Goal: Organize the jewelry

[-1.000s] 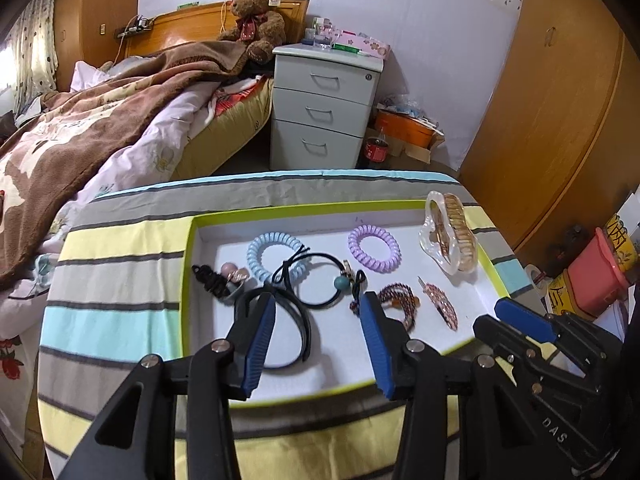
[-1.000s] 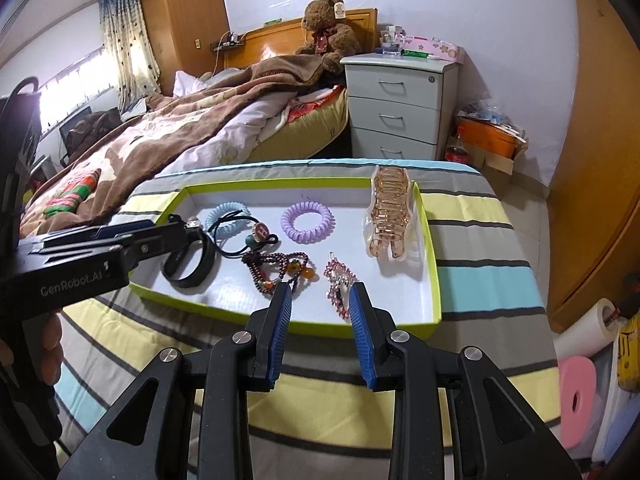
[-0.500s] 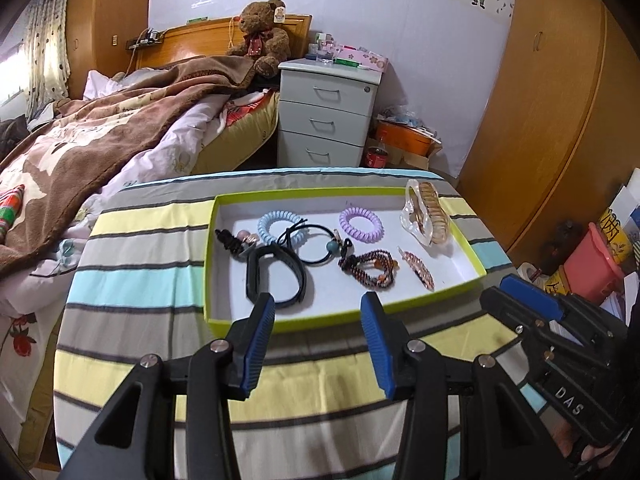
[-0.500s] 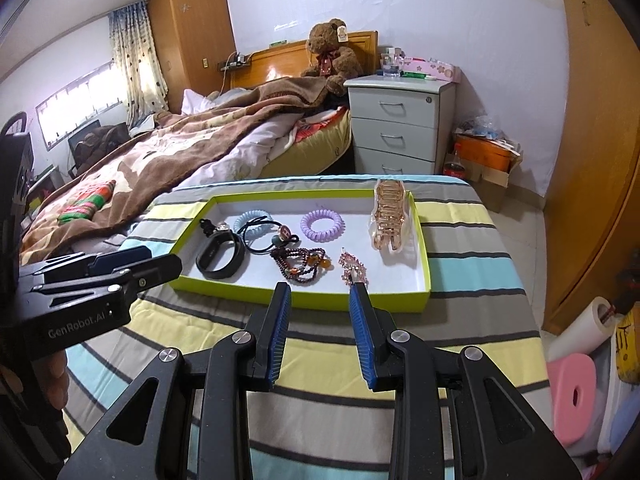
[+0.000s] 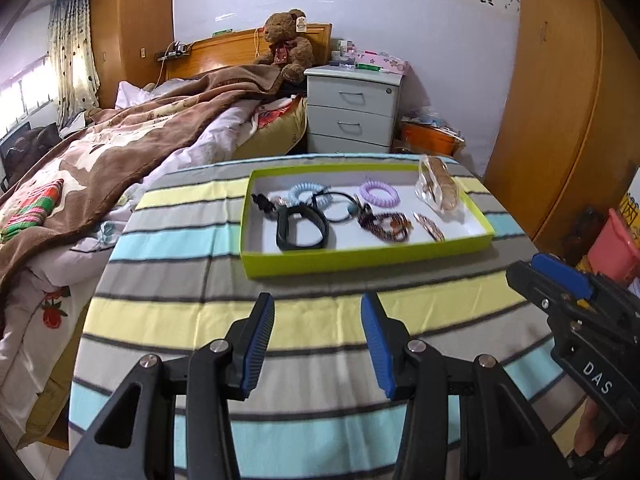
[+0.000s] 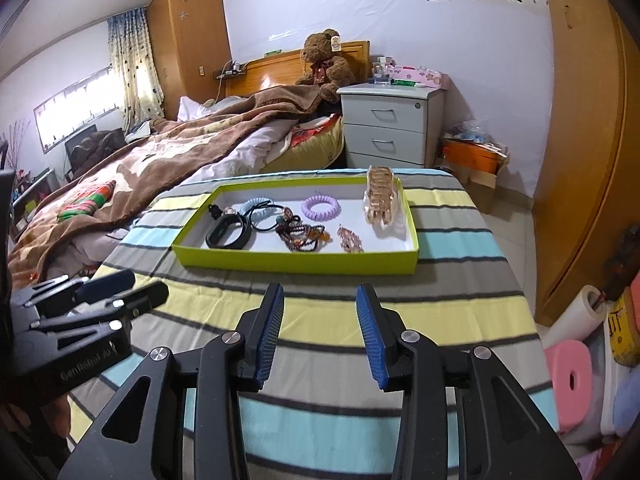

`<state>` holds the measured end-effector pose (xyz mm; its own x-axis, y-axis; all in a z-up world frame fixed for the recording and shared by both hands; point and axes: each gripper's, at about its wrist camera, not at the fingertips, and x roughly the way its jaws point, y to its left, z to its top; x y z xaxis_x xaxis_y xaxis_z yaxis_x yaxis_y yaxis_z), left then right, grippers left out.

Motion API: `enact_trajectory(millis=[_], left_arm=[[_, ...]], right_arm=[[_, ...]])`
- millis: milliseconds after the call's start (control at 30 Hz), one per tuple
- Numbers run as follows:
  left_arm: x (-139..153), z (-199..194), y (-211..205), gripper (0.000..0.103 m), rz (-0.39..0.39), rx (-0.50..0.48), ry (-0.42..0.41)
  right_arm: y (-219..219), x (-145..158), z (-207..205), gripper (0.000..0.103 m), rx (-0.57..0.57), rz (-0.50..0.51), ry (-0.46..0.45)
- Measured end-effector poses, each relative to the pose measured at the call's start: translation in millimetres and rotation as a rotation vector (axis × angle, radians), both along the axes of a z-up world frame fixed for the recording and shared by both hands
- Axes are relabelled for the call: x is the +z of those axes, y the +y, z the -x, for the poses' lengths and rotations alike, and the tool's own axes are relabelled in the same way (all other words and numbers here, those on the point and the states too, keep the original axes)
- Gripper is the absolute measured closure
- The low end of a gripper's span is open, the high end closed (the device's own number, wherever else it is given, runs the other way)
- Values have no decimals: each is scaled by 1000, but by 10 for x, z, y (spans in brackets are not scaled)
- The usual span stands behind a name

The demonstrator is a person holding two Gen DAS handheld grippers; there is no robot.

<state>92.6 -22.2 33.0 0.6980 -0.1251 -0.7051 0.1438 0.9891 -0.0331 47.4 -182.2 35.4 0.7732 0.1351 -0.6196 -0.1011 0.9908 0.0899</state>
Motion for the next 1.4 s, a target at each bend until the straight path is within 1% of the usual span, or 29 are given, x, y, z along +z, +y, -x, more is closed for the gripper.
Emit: enact_trajectory(millis=[233, 367, 567, 700, 1067, 1400], left_arm=[[-148, 215, -7, 56, 0, 22, 8], [-154, 314, 47, 56, 6, 60, -23], [-140, 382, 91, 56, -7, 92, -54], [-144, 414, 104, 56, 1, 87, -63], [-160, 442, 49, 56, -14, 75, -63], [-173, 427, 70, 56, -2, 75, -51]], right_arm=[[18, -65, 179, 64, -28, 3, 2], [30, -77, 214, 64, -31, -6, -5], [52, -66, 287, 64, -36, -14, -30], [74, -61, 303, 64, -38, -10, -37], [71, -66, 297, 64, -40, -13, -38], [78, -78, 295, 64, -38, -10, -37]])
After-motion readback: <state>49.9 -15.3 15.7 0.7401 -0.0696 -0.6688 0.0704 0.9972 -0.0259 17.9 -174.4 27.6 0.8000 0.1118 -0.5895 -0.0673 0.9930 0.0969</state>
